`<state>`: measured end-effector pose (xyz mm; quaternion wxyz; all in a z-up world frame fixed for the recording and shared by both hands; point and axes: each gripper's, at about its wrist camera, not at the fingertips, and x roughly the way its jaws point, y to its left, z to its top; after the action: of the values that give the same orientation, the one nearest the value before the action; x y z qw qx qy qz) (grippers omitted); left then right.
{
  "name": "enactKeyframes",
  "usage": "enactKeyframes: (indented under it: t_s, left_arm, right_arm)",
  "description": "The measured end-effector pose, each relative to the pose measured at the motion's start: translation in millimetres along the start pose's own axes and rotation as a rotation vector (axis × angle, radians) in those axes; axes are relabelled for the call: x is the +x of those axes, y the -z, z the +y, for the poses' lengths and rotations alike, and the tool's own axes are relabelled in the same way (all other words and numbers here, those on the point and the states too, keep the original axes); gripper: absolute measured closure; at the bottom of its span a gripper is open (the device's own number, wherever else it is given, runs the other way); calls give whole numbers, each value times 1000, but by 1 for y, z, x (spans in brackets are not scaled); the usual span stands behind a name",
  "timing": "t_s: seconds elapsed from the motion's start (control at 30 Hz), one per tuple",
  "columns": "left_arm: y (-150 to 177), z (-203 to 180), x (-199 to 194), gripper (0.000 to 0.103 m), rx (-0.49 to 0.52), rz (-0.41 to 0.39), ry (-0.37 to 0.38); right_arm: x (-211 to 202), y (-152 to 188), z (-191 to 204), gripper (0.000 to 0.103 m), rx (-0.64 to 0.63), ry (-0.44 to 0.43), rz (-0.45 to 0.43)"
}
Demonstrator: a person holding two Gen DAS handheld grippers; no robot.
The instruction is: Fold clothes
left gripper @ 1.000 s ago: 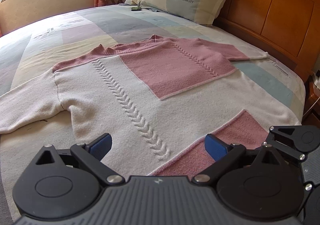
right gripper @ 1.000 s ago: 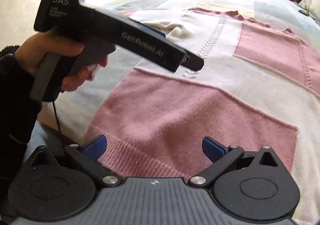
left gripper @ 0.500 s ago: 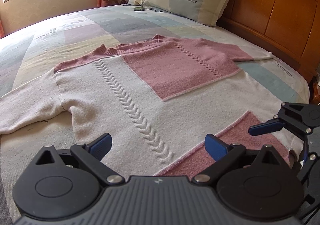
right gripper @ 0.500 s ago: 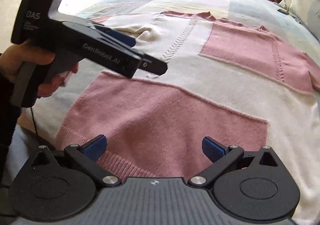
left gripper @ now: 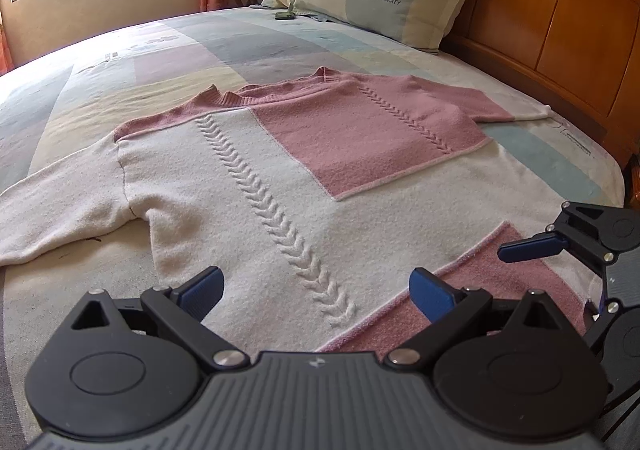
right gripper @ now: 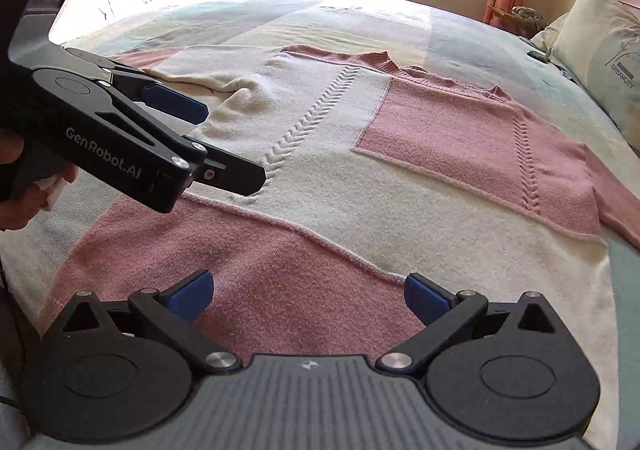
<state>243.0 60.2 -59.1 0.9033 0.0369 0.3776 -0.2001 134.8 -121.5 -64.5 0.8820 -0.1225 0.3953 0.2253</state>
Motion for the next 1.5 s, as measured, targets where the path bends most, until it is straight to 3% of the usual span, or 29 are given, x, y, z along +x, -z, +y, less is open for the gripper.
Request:
enactKeyframes:
  t_s: [0.17,0.37,0.5,0.63,0.7,0.8,1.0,1.17,1.23,1.33,1.5]
  left_arm:
    - [2,-6,4,4,23,17,-2]
    - [3,-12,7,4,50,27,-14]
    - [5,-36,-1,4,153,-1,-3]
    - [13,-68,-7,4,279,-10,75]
    - [20,-84,-13,4,361,-18,106]
    - [34,-106,-27,4,497,-39,162]
    - [66,-144,-38,4,683,-26,228]
    - [79,-165,-22,4,798,-16,91]
    - [72,-158,-19,4,761,-17,74]
    - [54,-137,-22,4,626,-48,112]
    - [35,-109,-8,4,475,-36,83]
  right_arm:
    - [24,5,-2,0,27,-28,5]
    - [-1,27,-13,0,-30,-38,87]
    - [-32,47,-14,0,-59,-9,93]
    - [-58,65,2,0,-191,-20,54]
    - [-61,76,14,0,-299,9,58]
    - [-58,92,28,0,-436,139,63]
    - [-71,91,17,0,-415,315,-12]
    - [-84,78,-1,0,-315,357,-78]
    - [-88,78,-4,0,-302,362,-92]
    - [-99,81,-5,0,-296,335,-110]
    - [-111,86,0,1,-305,192,-109]
